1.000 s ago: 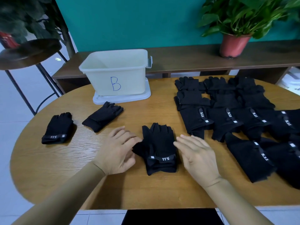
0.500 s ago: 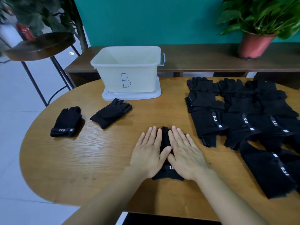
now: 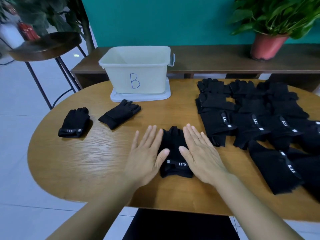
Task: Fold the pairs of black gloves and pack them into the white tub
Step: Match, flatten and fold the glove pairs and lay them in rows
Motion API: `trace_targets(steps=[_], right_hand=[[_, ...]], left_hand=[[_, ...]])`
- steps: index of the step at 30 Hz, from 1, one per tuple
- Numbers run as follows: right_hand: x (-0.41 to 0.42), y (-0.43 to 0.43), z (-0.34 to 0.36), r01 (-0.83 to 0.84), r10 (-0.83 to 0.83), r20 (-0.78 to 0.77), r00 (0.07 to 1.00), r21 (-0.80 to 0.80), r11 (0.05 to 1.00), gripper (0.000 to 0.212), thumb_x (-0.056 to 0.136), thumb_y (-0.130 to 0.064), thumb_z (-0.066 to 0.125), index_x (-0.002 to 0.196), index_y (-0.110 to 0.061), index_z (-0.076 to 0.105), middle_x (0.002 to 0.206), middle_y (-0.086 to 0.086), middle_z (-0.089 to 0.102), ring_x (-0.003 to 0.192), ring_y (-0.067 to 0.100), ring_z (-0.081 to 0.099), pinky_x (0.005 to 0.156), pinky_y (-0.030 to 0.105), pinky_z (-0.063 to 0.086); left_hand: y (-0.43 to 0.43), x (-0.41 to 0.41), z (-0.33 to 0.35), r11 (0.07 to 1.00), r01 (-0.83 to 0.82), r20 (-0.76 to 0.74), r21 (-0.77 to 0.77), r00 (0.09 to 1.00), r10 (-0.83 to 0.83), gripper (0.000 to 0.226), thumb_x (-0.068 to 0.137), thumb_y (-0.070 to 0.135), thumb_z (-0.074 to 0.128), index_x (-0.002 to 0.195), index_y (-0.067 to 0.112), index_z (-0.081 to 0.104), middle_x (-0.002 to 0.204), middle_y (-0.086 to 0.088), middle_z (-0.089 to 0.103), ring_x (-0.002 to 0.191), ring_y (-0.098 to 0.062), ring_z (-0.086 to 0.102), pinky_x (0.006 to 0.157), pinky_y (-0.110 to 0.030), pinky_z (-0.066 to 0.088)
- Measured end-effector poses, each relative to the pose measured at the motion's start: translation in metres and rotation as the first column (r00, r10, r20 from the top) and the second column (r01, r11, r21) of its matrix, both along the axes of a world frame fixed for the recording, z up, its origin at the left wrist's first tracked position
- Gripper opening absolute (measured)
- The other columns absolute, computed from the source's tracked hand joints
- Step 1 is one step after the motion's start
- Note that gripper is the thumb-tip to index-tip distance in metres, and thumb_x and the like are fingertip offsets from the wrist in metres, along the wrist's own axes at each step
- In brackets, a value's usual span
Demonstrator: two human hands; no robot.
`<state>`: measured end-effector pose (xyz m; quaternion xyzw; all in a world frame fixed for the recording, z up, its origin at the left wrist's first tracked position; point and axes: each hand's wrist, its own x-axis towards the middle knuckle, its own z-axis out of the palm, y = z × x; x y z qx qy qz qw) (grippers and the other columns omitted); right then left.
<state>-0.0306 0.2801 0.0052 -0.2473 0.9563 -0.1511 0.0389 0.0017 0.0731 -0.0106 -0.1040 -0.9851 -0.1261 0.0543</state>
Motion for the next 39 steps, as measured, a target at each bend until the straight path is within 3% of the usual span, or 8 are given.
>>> trace_targets(steps=[3,10,14,20,24,29,35,39], right_hand=[[0.015,0.004,-0.007,-0.098,0.095,0.056,0.994,0.052,0.994,0.067,0.098,-0.057,0.0,0.154,-0.024,-0.016,0.159,-0.012,-0.023,0.143,-0.004,-0.026,0.12,0.026,-0.013],[0.022,0.031,-0.018,-0.089,0.079,0.098,0.992,0.101,0.991,0.089,0.081,-0.075,-0.014,0.155,-0.027,-0.009,0.161,-0.014,-0.017,0.143,-0.006,-0.023,0.12,0.027,-0.012],[0.032,0.036,-0.006,-0.061,0.056,0.069,0.996,0.071,0.996,0.089,0.092,-0.073,0.026,0.155,-0.026,-0.015,0.158,-0.015,-0.02,0.144,-0.003,-0.021,0.119,0.023,-0.011],[0.041,0.022,-0.001,-0.066,0.065,-0.038,0.997,-0.041,0.997,0.099,0.082,-0.042,0.063,0.156,-0.026,-0.001,0.155,-0.019,0.006,0.143,-0.006,0.0,0.11,0.01,-0.014],[0.037,0.016,-0.01,-0.001,-0.008,-0.067,0.998,-0.137,0.991,0.077,0.084,-0.031,0.066,0.148,-0.022,0.024,0.142,-0.007,0.052,0.133,0.007,0.045,0.115,0.011,0.005],[0.032,0.016,-0.012,0.228,-0.194,0.129,0.973,-0.374,0.899,0.032,0.086,-0.033,0.071,0.114,-0.033,0.055,0.113,-0.016,0.067,0.109,0.004,0.061,0.091,0.034,0.052],[0.016,0.006,0.001,0.42,-0.363,0.217,0.906,-0.366,0.831,0.02,0.09,-0.046,0.064,0.102,-0.03,0.061,0.089,-0.015,0.067,0.088,0.007,0.064,0.075,0.031,0.052],[0.004,-0.003,0.002,0.515,-0.457,0.238,0.857,-0.369,0.774,0.022,0.096,-0.044,0.055,0.104,-0.025,0.064,0.085,-0.015,0.064,0.086,0.009,0.062,0.075,0.031,0.052]], left_hand=[[0.01,0.016,-0.005,0.968,0.251,-0.027,-0.013,0.967,-0.252,0.076,0.101,0.066,0.01,0.158,0.017,0.018,0.164,0.004,0.012,0.152,-0.005,-0.003,0.123,-0.039,-0.009],[-0.003,0.014,-0.005,0.954,0.296,0.148,0.055,0.942,-0.301,0.084,0.091,0.066,0.046,0.157,0.02,0.02,0.162,0.009,0.017,0.146,0.007,-0.002,0.117,-0.016,-0.014],[-0.005,0.013,-0.001,0.959,0.247,0.067,0.14,0.964,-0.259,0.071,0.09,0.047,0.067,0.149,0.017,0.042,0.153,0.005,0.042,0.141,0.007,0.021,0.117,-0.01,0.005],[0.002,0.016,-0.001,0.959,0.158,0.021,0.235,0.986,-0.167,0.068,0.078,0.053,0.044,0.13,0.015,0.066,0.132,-0.005,0.064,0.129,-0.007,0.053,0.116,-0.03,0.035],[0.004,0.017,0.007,0.939,0.178,-0.026,0.294,0.984,-0.179,0.04,0.083,0.045,0.046,0.101,0.024,0.075,0.08,0.008,0.074,0.073,-0.011,0.068,0.113,-0.033,0.037],[0.0,0.026,0.007,0.965,0.183,0.04,0.186,0.98,-0.194,0.086,0.068,0.083,0.05,0.137,0.031,0.055,0.126,0.021,0.06,0.123,0.005,0.047,0.124,-0.034,0.003],[0.008,0.016,0.002,0.897,0.016,0.049,0.442,0.998,-0.042,0.027,0.075,0.063,0.055,0.098,0.05,0.055,0.097,0.027,0.064,0.104,0.005,0.057,0.121,-0.041,0.015],[0.007,-0.006,-0.005,0.774,-0.183,0.161,0.606,0.981,0.105,0.049,0.083,0.07,0.043,0.112,0.038,0.066,0.102,0.02,0.071,0.102,-0.002,0.064,0.106,-0.049,0.042]])
